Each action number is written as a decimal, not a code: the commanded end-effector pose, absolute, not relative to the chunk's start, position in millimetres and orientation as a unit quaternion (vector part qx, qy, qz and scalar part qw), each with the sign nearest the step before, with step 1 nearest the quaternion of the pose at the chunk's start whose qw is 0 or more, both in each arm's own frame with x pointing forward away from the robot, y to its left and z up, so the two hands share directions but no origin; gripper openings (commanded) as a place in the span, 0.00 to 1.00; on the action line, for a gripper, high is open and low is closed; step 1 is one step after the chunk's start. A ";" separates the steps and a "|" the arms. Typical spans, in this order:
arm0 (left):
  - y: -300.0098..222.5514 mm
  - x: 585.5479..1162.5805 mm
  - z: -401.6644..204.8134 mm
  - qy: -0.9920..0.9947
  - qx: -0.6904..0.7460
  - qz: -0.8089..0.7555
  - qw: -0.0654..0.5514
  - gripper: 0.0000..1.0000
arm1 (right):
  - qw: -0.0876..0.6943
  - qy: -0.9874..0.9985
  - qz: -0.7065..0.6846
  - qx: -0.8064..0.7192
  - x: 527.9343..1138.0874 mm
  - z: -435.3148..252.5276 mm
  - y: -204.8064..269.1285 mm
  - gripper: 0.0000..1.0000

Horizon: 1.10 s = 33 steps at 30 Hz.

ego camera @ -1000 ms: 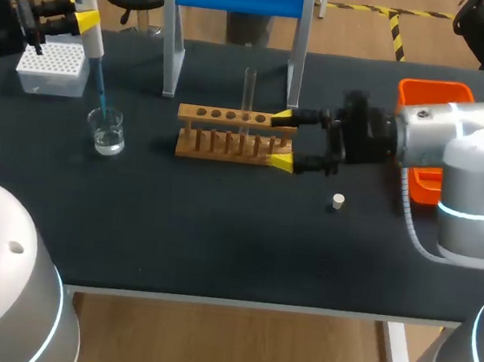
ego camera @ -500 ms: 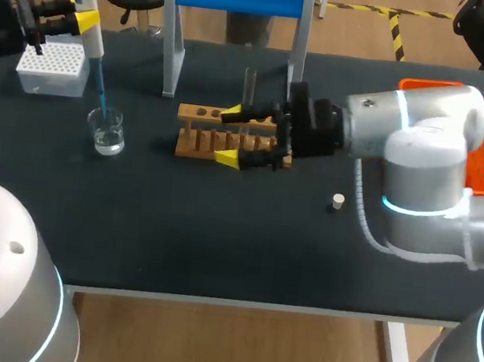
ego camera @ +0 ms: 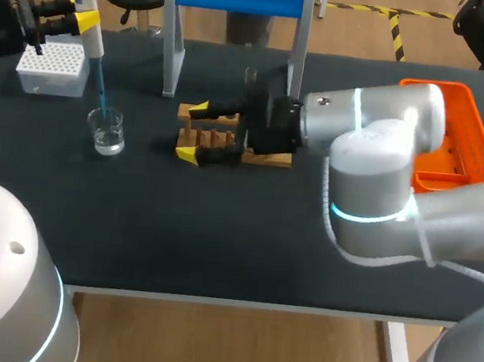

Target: Invert the test tube, pick up the pipette, mount the tip to pipette, aspirate from beaker and dispense into the tube, eject the tip, return the pipette, and cap with the stopper.

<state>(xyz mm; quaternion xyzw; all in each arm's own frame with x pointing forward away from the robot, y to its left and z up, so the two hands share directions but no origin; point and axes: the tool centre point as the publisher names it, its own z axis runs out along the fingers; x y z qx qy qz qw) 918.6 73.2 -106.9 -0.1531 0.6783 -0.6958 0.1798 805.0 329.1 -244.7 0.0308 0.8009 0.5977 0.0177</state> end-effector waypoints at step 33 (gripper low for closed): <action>72.5 918.1 -107.1 0.678 -0.154 -0.696 0.181 0.00 | 0.092 0.823 0.552 0.100 832.7 -278.8 391.5 1.00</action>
